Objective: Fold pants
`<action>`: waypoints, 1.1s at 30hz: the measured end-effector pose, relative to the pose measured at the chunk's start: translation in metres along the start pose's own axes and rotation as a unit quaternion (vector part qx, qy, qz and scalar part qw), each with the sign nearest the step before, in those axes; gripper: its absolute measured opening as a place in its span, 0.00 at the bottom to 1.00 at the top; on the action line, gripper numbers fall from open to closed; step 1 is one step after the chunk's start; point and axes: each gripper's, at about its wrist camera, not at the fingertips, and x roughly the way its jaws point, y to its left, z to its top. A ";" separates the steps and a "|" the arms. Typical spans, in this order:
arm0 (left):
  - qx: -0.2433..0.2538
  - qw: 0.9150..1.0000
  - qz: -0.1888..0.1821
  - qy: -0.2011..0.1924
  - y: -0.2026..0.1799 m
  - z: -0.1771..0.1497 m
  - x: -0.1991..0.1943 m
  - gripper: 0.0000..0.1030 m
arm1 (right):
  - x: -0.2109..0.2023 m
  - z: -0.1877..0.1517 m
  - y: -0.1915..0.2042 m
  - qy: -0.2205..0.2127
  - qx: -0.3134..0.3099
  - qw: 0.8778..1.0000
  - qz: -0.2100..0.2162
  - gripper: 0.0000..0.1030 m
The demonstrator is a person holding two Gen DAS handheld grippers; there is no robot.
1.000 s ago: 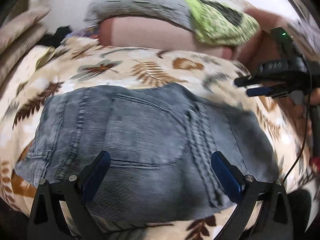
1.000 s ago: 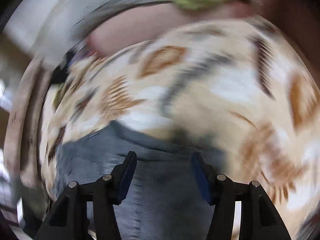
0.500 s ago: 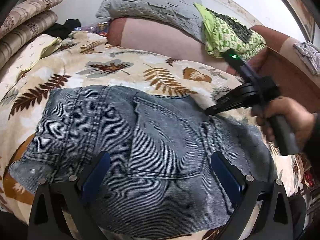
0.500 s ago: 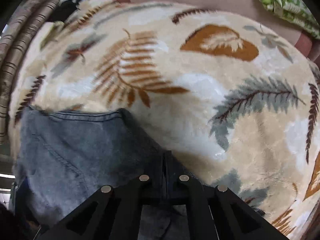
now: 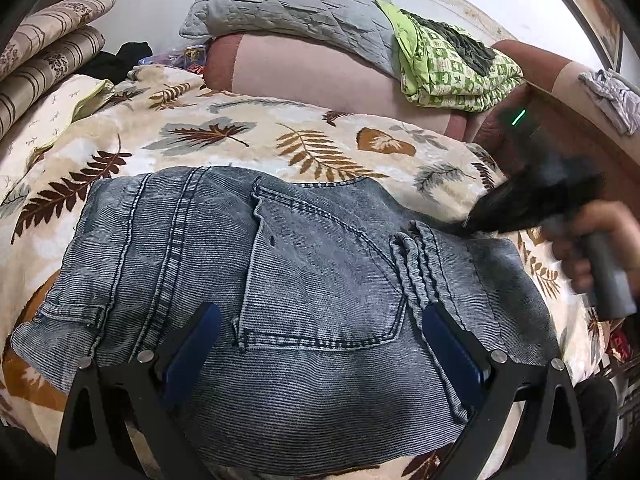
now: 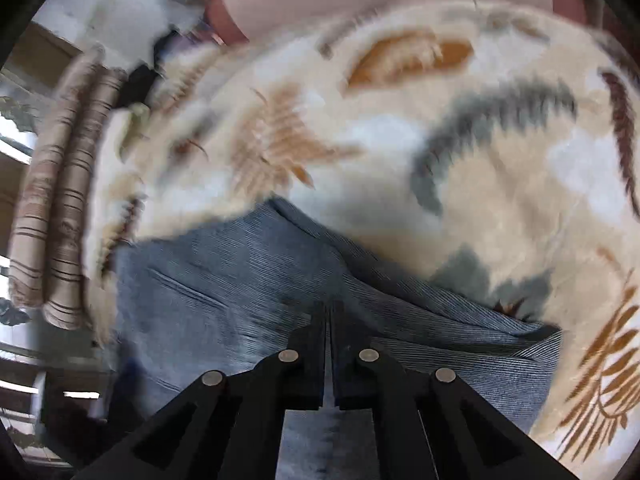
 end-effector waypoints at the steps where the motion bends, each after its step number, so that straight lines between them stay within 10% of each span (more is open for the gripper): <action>1: 0.002 1.000 0.001 -0.001 -0.001 0.000 0.000 0.98 | 0.004 0.004 -0.015 -0.011 0.030 0.999 0.024 0.00; 8: 0.015 1.000 0.013 -0.017 -0.007 -0.004 -0.001 0.98 | -0.050 -0.023 -0.011 -0.106 0.030 0.993 0.034 0.07; 11: 0.031 0.999 0.014 -0.026 -0.013 -0.007 -0.003 0.98 | -0.014 -0.028 -0.035 -0.057 0.032 0.998 -0.002 0.03; 18: 0.032 0.998 0.026 -0.039 -0.014 -0.009 -0.026 0.98 | -0.089 -0.067 -0.033 -0.184 0.040 0.982 -0.004 0.08; 22: -0.009 0.999 0.012 -0.033 -0.003 -0.004 -0.049 0.98 | -0.096 -0.114 -0.027 -0.175 0.040 0.983 0.039 0.08; 26: -0.079 0.997 0.009 -0.024 0.028 -0.007 -0.072 0.98 | -0.043 -0.134 -0.044 -0.094 0.037 0.995 0.016 0.29; 33: -0.233 0.972 0.028 -0.012 0.110 -0.024 -0.098 0.98 | -0.084 -0.136 -0.018 -0.152 0.047 0.987 0.026 0.28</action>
